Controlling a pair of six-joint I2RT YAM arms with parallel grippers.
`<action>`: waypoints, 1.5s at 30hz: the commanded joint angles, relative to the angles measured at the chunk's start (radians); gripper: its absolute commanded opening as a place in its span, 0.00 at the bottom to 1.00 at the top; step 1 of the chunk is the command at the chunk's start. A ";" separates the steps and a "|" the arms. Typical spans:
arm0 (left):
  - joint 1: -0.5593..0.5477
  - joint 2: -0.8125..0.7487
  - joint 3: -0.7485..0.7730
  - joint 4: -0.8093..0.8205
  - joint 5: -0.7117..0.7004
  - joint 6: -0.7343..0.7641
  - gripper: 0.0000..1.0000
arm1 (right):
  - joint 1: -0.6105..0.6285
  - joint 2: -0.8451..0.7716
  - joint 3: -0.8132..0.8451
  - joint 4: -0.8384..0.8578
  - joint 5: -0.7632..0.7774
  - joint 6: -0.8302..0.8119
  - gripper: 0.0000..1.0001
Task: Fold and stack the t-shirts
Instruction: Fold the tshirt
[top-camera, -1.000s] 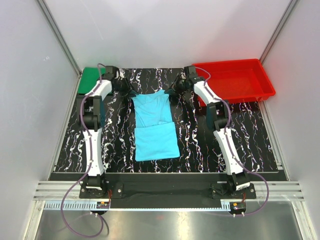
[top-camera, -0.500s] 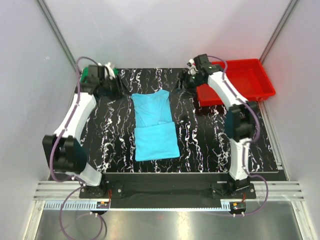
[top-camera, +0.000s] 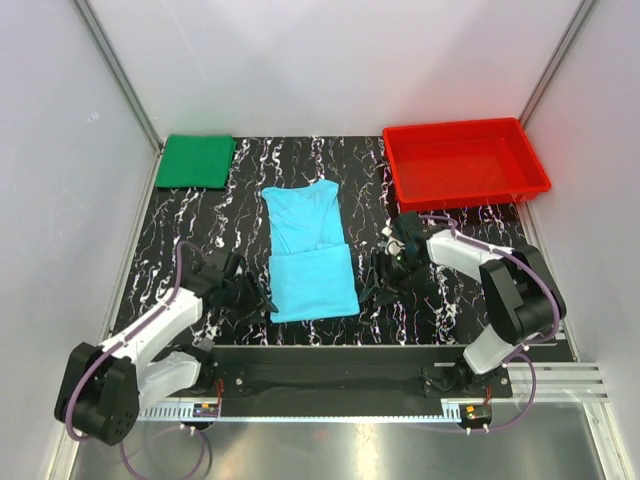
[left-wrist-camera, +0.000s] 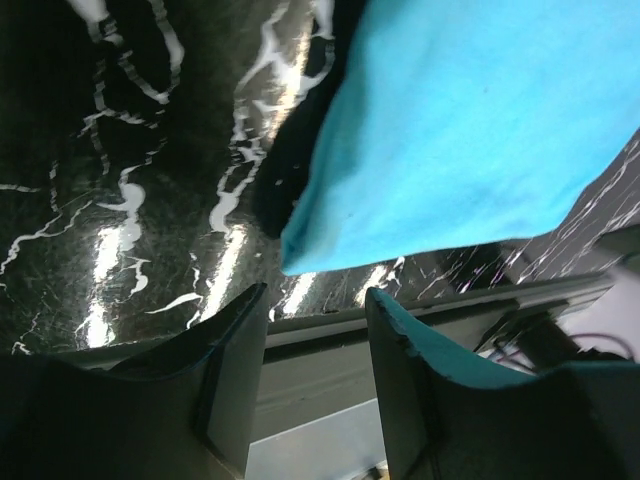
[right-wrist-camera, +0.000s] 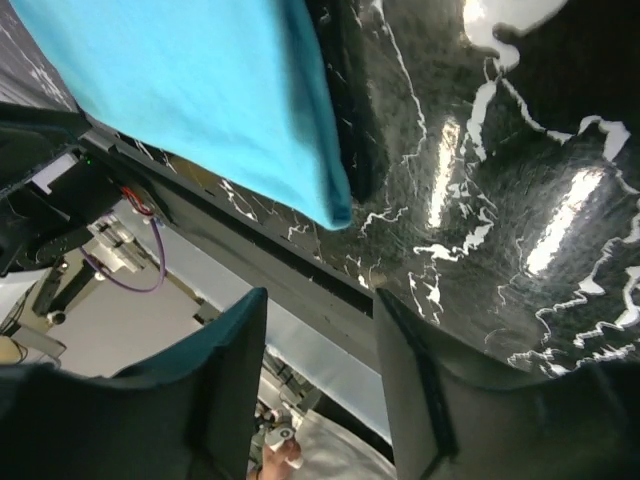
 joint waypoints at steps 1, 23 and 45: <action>-0.014 -0.092 -0.086 0.118 -0.046 -0.182 0.50 | 0.015 -0.082 -0.117 0.209 -0.071 0.081 0.52; -0.029 -0.054 -0.264 0.253 -0.120 -0.371 0.50 | 0.053 -0.046 -0.336 0.547 0.019 0.355 0.56; -0.069 -0.001 -0.219 0.215 -0.106 -0.313 0.53 | 0.070 -0.035 -0.298 0.461 0.094 0.293 0.60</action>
